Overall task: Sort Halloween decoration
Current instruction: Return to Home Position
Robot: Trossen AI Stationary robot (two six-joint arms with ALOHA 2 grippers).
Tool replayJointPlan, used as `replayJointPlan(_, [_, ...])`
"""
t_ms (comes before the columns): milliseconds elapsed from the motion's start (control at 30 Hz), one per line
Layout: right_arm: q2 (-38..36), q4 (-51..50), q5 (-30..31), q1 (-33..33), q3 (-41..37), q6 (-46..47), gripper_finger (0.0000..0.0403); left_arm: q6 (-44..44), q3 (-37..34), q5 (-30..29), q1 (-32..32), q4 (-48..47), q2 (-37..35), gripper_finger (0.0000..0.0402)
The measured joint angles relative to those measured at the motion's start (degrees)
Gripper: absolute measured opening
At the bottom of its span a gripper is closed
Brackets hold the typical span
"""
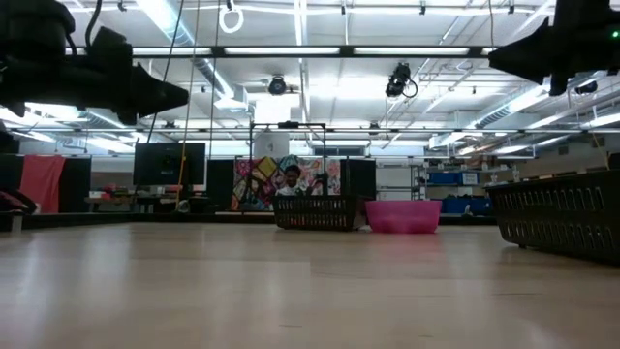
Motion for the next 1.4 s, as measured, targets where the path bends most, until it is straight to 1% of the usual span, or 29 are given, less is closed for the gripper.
replayJointPlan(100, [0.0,1.65,-2.0,-2.34,-1.77,1.14,0.0107,0.01,0.0,0.02,2.11,0.0,0.0,0.0117])
replayJointPlan(300, [0.04,1.53,-8.32,-7.77,-4.92,7.79,0.0107,-0.15,-0.02,1.92,5.37,0.0,0.02,0.0117])
replayJointPlan(400, [0.07,-0.47,-11.39,-10.61,-4.91,10.2,0.0107,-0.13,-0.03,1.92,6.66,0.0,0.02,0.0117])
replayJointPlan(500, [0.09,-1.8,-15.86,-13.59,-4.91,12.17,0.0107,-0.17,-0.04,2.81,7.83,-0.02,0.02,0.0117])
replayJointPlan(567, [0.09,-4.33,-18.55,-15.65,-4.91,13.63,0.0107,-0.38,-0.04,4.13,8.52,0.09,0.02,0.0117])
replayJointPlan(633, [0.09,-7.32,-19.89,-17.61,-4.91,14.99,0.0107,0.77,-0.04,4.33,8.91,1.04,0.04,0.0117])
replayJointPlan(700, [0.09,-10.13,-19.96,-19.29,-4.91,16.46,0.0107,3.31,-0.04,4.1,9.21,2.75,0.02,0.0117])
replayJointPlan(767, [0.22,-10.37,-18.9,-20.54,-4.91,18.27,0.0107,5.44,-0.04,3.57,9.51,4.4,0.02,0.0117])
replayJointPlan(900, [0.35,-10.45,-13.16,-21.87,-4.91,21.67,0.0107,6.35,-0.07,3.17,9.57,5.61,0.02,0.0117])
replayJointPlan(1000, [0.35,-10.56,-10.14,-22.14,-4.91,21.11,0.0107,6.13,-0.07,3.17,9.57,5.62,0.07,0.0117])
replayJointPlan(1133, [0.35,-10.53,-9.61,-22.14,-4.91,17.8,0.0107,6.32,-0.07,3.17,9.57,5.59,0.11,0.0117])
replayJointPlan(1400, [0.35,-10.5,-9.58,-22.14,-4.91,17.2,0.0107,6.34,-0.09,3.17,9.57,5.59,0.11,0.0117])
